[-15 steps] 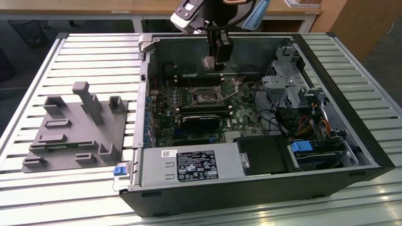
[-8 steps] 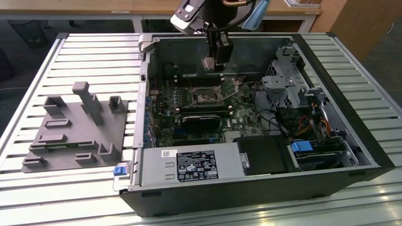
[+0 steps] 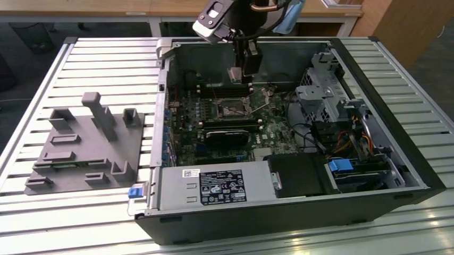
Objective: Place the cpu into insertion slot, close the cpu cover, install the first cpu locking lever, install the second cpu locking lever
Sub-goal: 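Place the cpu into insertion slot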
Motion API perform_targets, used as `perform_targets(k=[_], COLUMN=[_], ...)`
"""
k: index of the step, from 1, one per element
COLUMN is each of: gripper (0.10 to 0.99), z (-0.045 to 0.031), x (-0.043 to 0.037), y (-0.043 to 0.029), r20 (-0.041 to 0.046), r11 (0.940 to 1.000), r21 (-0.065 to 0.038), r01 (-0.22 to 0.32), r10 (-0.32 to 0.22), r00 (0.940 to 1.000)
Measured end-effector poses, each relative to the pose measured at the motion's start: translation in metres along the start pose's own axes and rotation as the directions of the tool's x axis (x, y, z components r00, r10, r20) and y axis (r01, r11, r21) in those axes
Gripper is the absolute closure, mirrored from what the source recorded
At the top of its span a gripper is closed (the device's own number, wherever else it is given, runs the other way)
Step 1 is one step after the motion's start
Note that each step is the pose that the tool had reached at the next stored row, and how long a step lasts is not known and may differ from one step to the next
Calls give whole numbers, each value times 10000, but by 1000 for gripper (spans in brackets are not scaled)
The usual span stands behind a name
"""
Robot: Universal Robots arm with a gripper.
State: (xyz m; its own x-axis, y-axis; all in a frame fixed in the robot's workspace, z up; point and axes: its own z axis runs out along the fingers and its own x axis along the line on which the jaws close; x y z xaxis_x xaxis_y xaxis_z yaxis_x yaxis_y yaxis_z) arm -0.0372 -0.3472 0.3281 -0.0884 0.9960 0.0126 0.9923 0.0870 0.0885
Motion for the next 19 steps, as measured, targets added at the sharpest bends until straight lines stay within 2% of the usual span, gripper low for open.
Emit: perform_targets(k=[3,19], gripper=[549,549], z=[34,135], x=[0,-2], y=[-4,-13], r20=[5,17], r11=[10000,10000], r21=[-32,-30], r01=[-1,-1], r10=[1,1], r00=[10000,10000])
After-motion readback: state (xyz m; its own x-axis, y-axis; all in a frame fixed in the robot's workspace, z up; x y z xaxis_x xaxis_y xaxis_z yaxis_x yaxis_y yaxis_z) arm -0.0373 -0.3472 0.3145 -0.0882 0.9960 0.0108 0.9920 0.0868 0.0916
